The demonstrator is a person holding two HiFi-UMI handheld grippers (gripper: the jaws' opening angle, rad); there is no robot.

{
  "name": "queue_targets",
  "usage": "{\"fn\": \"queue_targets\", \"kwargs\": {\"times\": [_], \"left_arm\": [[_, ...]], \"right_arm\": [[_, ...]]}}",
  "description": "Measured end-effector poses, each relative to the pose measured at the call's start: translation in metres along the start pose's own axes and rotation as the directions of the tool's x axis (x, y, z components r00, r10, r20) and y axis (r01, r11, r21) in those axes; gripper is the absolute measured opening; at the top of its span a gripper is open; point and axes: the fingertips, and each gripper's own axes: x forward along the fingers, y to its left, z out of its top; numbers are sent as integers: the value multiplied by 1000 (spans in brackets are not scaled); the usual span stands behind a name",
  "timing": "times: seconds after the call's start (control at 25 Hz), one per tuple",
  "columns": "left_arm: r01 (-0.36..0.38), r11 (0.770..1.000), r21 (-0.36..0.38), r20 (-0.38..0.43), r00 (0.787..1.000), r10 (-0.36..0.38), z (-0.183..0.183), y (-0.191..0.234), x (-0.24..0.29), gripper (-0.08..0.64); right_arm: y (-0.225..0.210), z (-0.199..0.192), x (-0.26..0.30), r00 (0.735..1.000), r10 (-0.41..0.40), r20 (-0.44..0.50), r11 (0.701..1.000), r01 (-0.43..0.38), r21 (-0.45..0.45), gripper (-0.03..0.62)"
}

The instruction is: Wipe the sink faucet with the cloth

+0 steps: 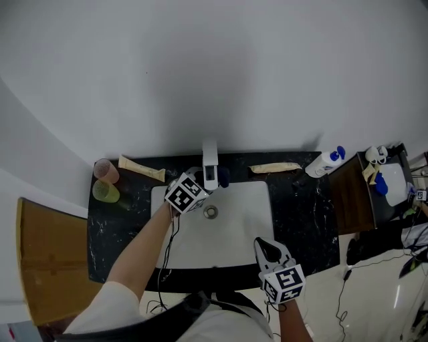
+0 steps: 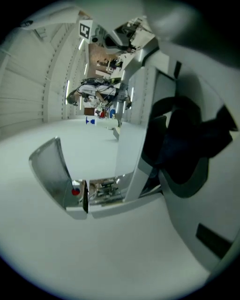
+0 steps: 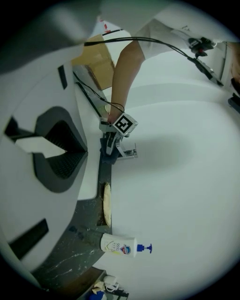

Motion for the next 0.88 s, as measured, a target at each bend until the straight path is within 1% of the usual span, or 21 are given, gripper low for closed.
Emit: {"fn": "queue_targets", "kwargs": {"times": [0.08, 0.16, 0.24, 0.28, 0.32, 0.36, 0.44, 0.48, 0.52, 0.6, 0.68, 0.76, 0.88], "left_arm": [[-51, 997, -59, 11, 999, 52, -2, 18, -6, 117], [-106, 988, -111, 6, 994, 107, -8, 36, -16, 117], [-153, 979, -135, -8, 988, 153, -16, 50, -26, 117], [-160, 977, -140, -13, 987, 160, -19, 52, -29, 118], [-145, 980, -136, -18, 989, 144, -20, 49, -30, 117], [-105, 988, -116, -24, 994, 103, -20, 41, -28, 117], [-3, 999, -33, -47, 999, 1, -18, 15, -21, 117], [30, 1000, 8, -58, 998, -30, -16, 4, -16, 117], [47, 998, 33, -61, 997, -45, -14, -3, -11, 117], [47, 998, 43, -51, 998, -45, -9, -5, -3, 117], [7, 1000, 24, -31, 1000, -6, -4, 6, -1, 117], [-55, 998, -19, -17, 998, 55, -2, 26, -8, 117], [-136, 987, -86, -52, 990, 132, -18, 51, -23, 117]], "right_arm": [[-2, -2, -1, 1000, -2, -3, 1000, 2, 3, 2], [-3, -3, -1, 1000, -1, -5, 1000, 1, 4, 2], [-4, -2, 0, 1000, 3, -2, 1000, -3, 3, 2], [-3, -1, 1, 1000, 5, -1, 1000, -5, 3, 2], [-3, -1, 2, 1000, 8, 0, 1000, -8, 2, 2], [-2, 0, 3, 1000, 11, 1, 1000, -11, 1, 2], [-2, -1, 3, 1000, 13, -1, 1000, -13, 0, 2], [-3, -1, 3, 1000, 13, -2, 1000, -13, 0, 2], [-3, -2, 3, 1000, 12, -4, 1000, -12, 1, 2], [-3, -3, 3, 1000, 9, -6, 1000, -9, 1, 2], [-3, -2, 3, 1000, 8, -7, 1000, -8, 2, 2], [-4, -2, 3, 1000, 7, -5, 1000, -7, 3, 2], [-5, -3, 2, 1000, 7, -4, 1000, -7, 3, 2]]}}
